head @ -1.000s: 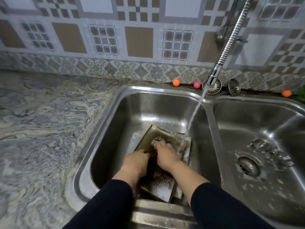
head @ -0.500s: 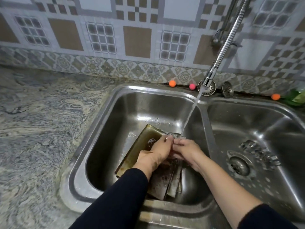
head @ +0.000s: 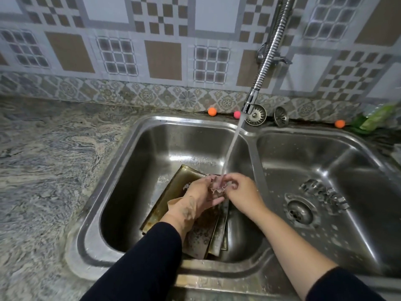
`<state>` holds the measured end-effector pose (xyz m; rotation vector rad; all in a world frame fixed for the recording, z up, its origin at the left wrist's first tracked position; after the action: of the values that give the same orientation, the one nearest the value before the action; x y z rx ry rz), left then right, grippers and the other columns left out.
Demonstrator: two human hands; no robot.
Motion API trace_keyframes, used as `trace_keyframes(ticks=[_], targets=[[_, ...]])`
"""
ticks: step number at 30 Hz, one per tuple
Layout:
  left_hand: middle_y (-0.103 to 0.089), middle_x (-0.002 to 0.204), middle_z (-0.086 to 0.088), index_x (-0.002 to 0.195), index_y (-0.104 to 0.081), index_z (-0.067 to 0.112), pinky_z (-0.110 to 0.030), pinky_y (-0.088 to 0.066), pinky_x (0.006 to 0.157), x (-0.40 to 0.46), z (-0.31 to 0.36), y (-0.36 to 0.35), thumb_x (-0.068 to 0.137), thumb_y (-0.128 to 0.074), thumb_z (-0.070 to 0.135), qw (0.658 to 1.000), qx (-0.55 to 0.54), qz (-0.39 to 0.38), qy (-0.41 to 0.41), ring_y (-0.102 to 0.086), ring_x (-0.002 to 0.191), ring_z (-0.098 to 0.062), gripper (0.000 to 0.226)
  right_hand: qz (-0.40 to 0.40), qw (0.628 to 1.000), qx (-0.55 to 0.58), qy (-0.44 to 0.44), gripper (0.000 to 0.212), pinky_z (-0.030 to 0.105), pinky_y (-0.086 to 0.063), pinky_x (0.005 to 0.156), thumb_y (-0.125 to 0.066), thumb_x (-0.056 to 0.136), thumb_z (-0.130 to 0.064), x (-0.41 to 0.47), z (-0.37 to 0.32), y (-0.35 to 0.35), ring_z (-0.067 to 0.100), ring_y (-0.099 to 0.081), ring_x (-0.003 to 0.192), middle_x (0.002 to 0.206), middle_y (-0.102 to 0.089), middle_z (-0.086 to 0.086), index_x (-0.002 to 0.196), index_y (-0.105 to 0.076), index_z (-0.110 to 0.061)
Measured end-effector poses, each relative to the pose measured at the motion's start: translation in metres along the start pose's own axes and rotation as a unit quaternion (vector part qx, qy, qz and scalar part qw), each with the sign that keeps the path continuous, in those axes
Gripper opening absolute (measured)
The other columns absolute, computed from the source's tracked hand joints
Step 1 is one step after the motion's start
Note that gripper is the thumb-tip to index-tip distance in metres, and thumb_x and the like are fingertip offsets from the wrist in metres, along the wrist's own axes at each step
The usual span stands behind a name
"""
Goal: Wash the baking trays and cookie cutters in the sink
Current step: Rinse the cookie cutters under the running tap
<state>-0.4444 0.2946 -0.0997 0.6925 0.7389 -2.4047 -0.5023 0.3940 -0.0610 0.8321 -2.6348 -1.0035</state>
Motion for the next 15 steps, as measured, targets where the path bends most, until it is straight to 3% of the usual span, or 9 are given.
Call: trace_keyframes(ticks=[3, 6, 8, 11, 15], targets=[[-0.065, 0.089, -0.004, 0.112, -0.062, 0.012, -0.030, -0.057, 0.063, -0.001, 0.001, 0.001, 0.103, -0.036, 0.022, 0.999, 0.028, 0.004, -0.016, -0.063, 0.075, -0.016, 0.029, 0.027, 0.999, -0.002, -0.034, 0.022, 0.013, -0.038, 0.062, -0.065, 0.080, -0.008, 0.011, -0.004, -0.001, 0.009, -0.057, 0.079, 0.100, -0.053, -0.002, 0.092, -0.059, -0.026], [-0.065, 0.097, -0.010, 0.113, -0.062, 0.007, -0.032, -0.060, 0.062, -0.002, 0.001, 0.004, 0.102, -0.042, 0.024, 0.996, 0.079, 0.035, -0.035, -0.067, 0.078, -0.024, 0.028, 0.001, 0.996, -0.048, -0.076, 0.013, 0.019, -0.042, 0.064, -0.069, 0.078, -0.013, 0.020, -0.008, -0.005, 0.016, -0.064, 0.079, 0.079, -0.062, -0.004, 0.077, -0.065, -0.025], [-0.064, 0.106, -0.012, 0.120, -0.059, 0.007, -0.034, -0.060, 0.063, -0.001, 0.004, 0.008, 0.100, -0.045, 0.024, 0.992, 0.091, 0.063, -0.052, -0.067, 0.078, -0.026, 0.030, -0.001, 0.995, -0.045, -0.090, 0.015, 0.022, -0.048, 0.063, -0.064, 0.081, -0.012, 0.024, -0.012, -0.007, 0.020, -0.065, 0.076, 0.079, -0.066, -0.001, 0.072, -0.065, -0.024], [-0.065, 0.111, -0.014, 0.119, -0.061, 0.007, -0.031, -0.060, 0.061, -0.003, 0.010, 0.011, 0.101, -0.045, 0.022, 0.991, 0.091, 0.077, -0.068, -0.066, 0.077, -0.023, 0.029, -0.010, 0.994, -0.064, -0.092, 0.013, 0.023, -0.046, 0.070, -0.058, 0.088, -0.016, 0.023, -0.013, -0.010, 0.021, -0.065, 0.088, 0.100, -0.069, 0.002, 0.089, -0.069, -0.023], [-0.067, 0.099, -0.010, 0.104, -0.065, 0.010, -0.026, -0.057, 0.055, -0.005, 0.012, 0.016, 0.101, -0.043, 0.018, 0.987, 0.107, 0.081, -0.089, -0.064, 0.074, -0.019, 0.024, -0.144, 0.987, -0.072, 0.019, 0.037, 0.020, -0.040, 0.072, -0.058, 0.088, -0.018, 0.011, -0.018, -0.014, 0.009, -0.053, 0.078, 0.111, -0.054, -0.001, 0.122, -0.060, -0.033]])
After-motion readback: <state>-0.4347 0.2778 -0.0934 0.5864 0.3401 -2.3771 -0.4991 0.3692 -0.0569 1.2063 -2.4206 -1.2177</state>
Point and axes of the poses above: each hand's wrist, its own x-axis towards the middle knuckle, its own y-axis out of the back of the hand, z = x × y, the point moved 4 cm from there along x, towards the middle knuckle
